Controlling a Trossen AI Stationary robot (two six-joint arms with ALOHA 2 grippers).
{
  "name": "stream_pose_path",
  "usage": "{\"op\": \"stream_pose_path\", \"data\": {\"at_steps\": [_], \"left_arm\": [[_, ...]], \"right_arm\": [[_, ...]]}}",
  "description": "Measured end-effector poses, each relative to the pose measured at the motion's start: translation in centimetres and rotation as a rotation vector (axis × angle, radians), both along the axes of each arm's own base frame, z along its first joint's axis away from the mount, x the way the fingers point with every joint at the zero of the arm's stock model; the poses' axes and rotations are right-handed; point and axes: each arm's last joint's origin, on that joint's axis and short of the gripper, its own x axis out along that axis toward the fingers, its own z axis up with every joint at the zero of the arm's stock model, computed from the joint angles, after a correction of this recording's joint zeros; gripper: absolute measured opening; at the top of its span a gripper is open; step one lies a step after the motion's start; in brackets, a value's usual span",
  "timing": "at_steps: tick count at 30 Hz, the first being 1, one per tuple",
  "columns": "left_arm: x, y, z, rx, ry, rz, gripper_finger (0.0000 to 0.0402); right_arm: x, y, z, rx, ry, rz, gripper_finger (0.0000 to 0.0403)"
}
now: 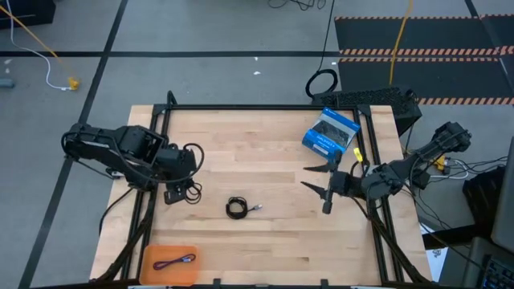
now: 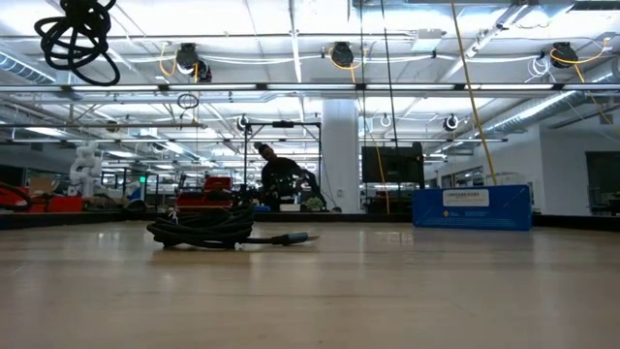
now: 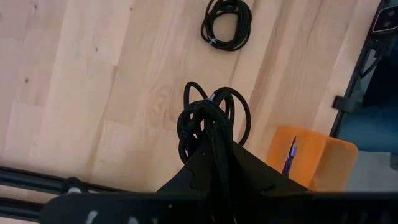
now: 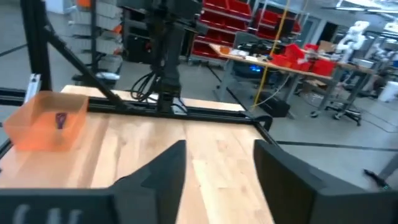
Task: Pick and place USB-C Cables
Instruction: Put the bottom black cable charger into the orange bin
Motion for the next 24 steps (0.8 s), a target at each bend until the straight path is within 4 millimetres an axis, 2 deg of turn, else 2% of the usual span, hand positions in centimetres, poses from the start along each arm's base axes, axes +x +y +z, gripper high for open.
{"op": "stream_pose_path", "data": {"at_steps": [9, 13, 24], "left_arm": [[0.0, 0.0, 0.0, -0.006, 0.002, 0.021, 0.0031], [0.0, -0.2, 0.0, -0.01, 0.001, 0.026, 0.0031], [-0.5, -1.8, 0.0, -0.027, 0.011, 0.008, 0.0031]], "right_arm": [[0.0, 0.3, -0.4, 0.028, 0.039, 0.118, 0.0052], [0.0, 0.5, -0.4, 0.047, 0.047, 0.189, 0.0008], [0.0, 0.6, -0.4, 0.065, 0.045, 0.194, 0.0001]]}}
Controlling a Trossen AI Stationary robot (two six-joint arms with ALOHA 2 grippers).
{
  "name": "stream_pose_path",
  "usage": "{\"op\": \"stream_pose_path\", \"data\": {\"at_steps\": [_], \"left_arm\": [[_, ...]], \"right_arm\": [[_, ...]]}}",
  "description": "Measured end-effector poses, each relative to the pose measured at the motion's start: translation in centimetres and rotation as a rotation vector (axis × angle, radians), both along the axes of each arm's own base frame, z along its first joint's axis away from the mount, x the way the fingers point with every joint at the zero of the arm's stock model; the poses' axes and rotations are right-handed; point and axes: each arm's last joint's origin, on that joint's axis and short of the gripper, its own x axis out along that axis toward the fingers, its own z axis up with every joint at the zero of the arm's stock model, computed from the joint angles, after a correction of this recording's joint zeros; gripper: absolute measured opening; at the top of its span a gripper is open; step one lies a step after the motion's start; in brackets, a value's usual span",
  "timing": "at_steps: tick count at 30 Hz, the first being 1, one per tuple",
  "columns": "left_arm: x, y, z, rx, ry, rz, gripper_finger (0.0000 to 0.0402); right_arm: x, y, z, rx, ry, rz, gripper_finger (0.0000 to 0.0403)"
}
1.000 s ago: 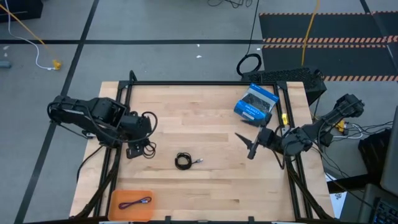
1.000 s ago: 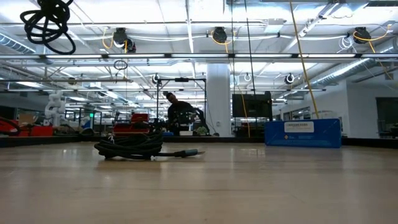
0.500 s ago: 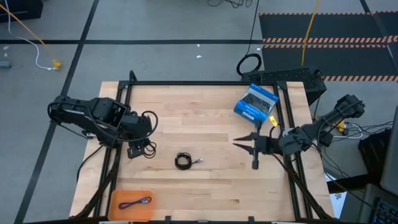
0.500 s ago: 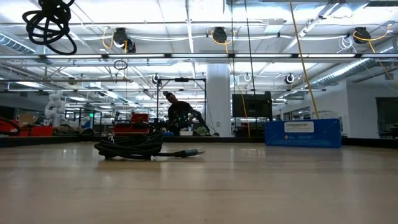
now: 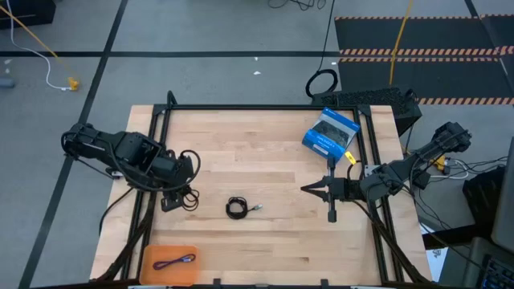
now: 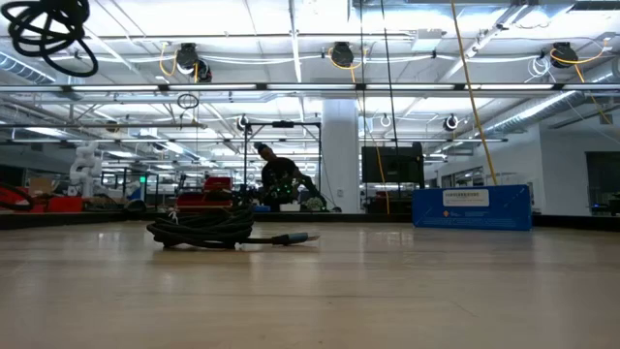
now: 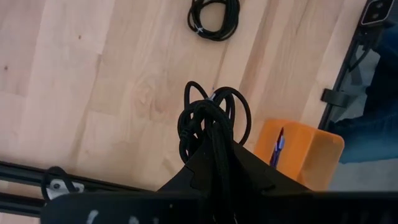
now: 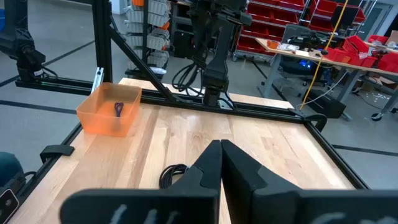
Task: Pick and place USB-C Cables
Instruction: Put the bottom black cable charger into the orange bin
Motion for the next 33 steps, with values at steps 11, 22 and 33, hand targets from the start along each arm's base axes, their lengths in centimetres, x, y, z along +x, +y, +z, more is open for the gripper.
{"op": "stream_pose_path", "data": {"at_steps": [11, 22, 33], "left_arm": [[-0.9, -2.1, 0.0, -0.03, 0.02, 0.012, 0.0031], [-2.0, -4.0, 0.0, -0.07, 0.052, 0.081, 0.0031], [-2.3, -8.7, -1.3, -0.106, 0.121, 0.119, 0.0031]], "right_arm": [[0.0, 0.1, -0.1, -0.005, 0.008, 0.002, 0.0001], [-0.1, 0.0, -0.2, -0.01, 0.02, 0.002, 0.0002], [-0.1, 0.0, -0.2, 0.006, 0.019, -0.001, 0.0002]]}}
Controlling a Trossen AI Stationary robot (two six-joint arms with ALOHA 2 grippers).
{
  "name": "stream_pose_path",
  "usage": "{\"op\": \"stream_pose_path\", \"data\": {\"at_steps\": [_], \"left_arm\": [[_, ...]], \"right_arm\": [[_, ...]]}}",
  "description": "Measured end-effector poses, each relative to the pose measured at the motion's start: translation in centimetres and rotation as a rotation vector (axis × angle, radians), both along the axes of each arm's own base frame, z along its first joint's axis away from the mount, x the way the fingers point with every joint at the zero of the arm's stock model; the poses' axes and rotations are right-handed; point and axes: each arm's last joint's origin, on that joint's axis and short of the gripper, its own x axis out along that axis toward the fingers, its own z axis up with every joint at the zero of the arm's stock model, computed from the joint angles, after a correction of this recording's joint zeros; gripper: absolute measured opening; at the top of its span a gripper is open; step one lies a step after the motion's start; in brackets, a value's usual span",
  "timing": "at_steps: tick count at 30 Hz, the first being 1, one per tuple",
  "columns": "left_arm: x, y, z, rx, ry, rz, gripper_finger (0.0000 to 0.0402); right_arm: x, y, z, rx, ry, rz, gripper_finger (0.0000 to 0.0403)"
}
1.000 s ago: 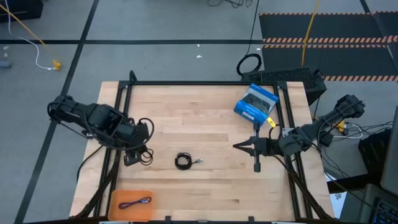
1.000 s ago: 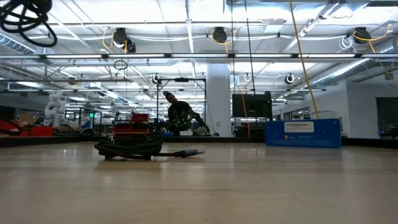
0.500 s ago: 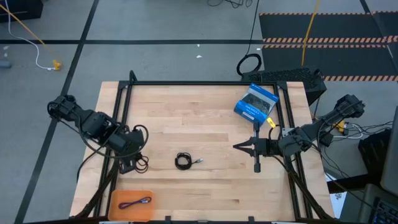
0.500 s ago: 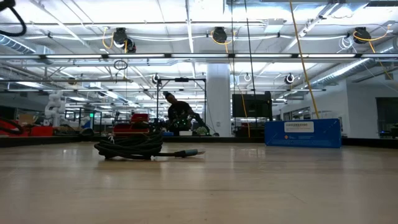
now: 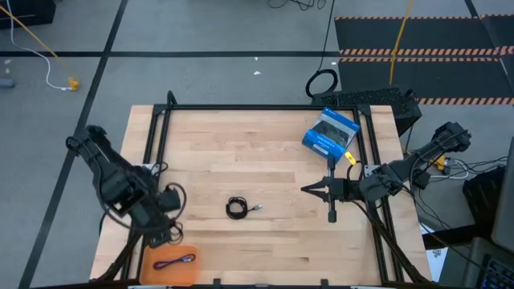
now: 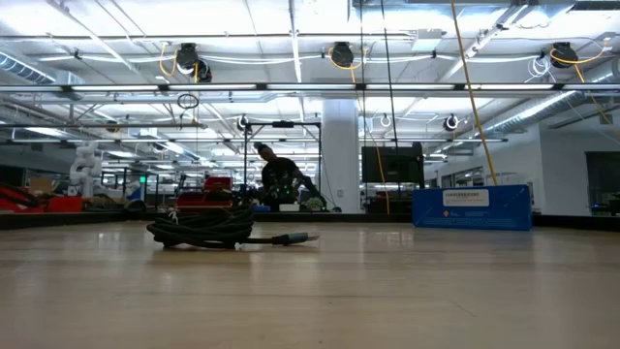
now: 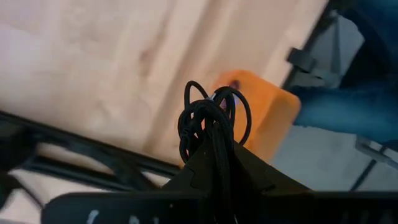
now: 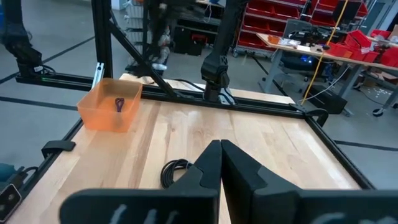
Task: Pick and place USB-C Cables
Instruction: Put the bottom black cable charger into the orange bin
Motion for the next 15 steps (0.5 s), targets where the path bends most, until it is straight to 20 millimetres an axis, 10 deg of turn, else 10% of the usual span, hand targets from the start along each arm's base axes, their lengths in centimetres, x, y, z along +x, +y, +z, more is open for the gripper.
{"op": "stream_pose_path", "data": {"at_steps": [15], "left_arm": [[0.4, -7.8, -3.1, -0.087, 0.017, -0.021, 0.0031]], "right_arm": [[0.0, 0.0, 0.0, 0.017, -0.001, -0.003, 0.0002]]}}
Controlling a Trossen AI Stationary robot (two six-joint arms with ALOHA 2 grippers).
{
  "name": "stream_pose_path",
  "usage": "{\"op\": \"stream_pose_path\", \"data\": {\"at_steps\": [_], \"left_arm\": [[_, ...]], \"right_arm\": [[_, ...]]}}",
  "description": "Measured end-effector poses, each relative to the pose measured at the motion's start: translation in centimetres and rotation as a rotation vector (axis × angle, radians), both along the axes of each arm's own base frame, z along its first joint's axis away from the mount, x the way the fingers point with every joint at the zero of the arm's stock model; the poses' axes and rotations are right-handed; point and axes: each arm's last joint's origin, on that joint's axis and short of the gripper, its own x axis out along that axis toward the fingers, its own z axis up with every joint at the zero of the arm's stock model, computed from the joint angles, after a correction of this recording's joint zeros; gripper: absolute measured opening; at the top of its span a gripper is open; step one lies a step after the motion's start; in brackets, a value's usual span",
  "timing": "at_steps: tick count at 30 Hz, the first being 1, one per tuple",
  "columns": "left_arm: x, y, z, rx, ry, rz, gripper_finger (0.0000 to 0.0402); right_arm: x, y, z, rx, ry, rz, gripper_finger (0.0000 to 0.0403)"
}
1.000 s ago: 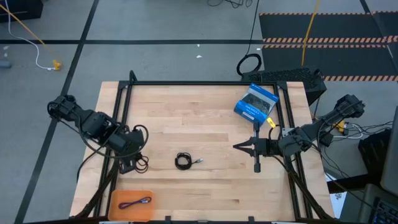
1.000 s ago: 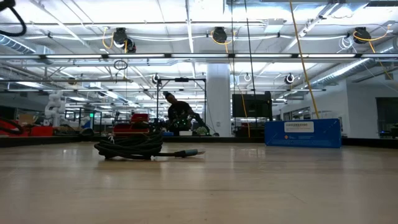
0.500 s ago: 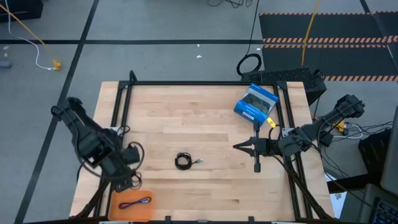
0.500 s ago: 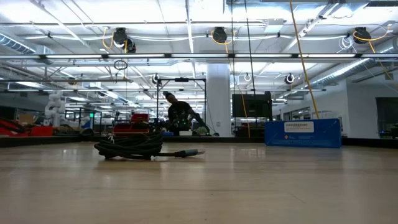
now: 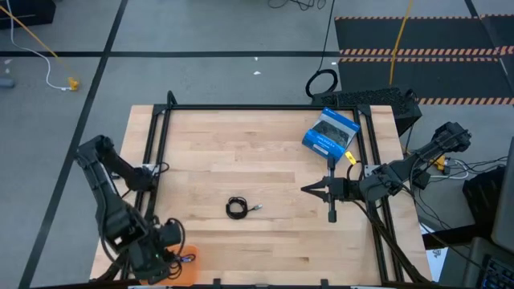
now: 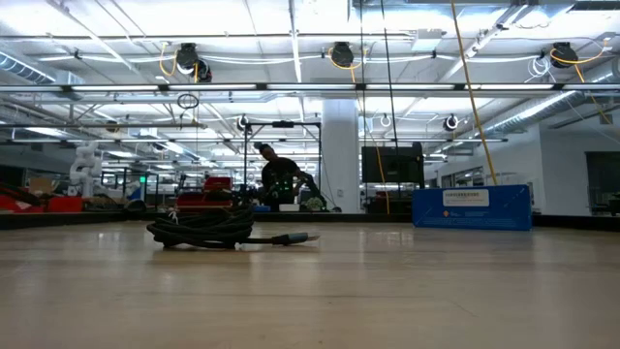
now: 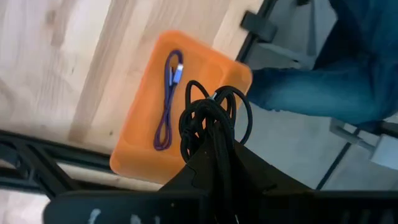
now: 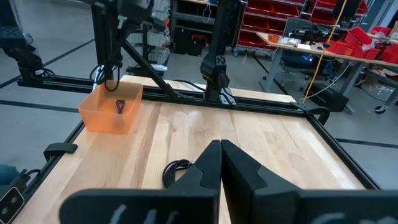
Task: Pick and place USB-C Cables
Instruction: Put the bottom black cable charger into the orange bin
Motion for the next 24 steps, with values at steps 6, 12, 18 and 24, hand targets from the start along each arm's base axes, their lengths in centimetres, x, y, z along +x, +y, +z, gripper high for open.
{"op": "stream_pose_path", "data": {"at_steps": [6, 12, 18, 24], "left_arm": [[-0.3, -1.9, -1.6, 0.043, 0.048, 0.006, 0.0031], [0.0, -2.9, -2.9, 0.082, 0.072, 0.011, 0.0031], [1.1, -3.7, -4.7, 0.145, 0.076, 0.094, 0.0031], [1.8, -4.6, -6.2, 0.189, 0.078, 0.115, 0.0031]], "right_arm": [[0.0, 0.0, 0.0, -0.009, 0.0, 0.002, 0.0002], [0.0, 0.0, 0.0, -0.01, 0.0, 0.002, 0.0002], [0.0, 0.0, 0.0, -0.009, -0.002, 0.001, 0.0002], [0.0, 0.0, 0.0, -0.009, -0.001, 0.002, 0.0002]]}}
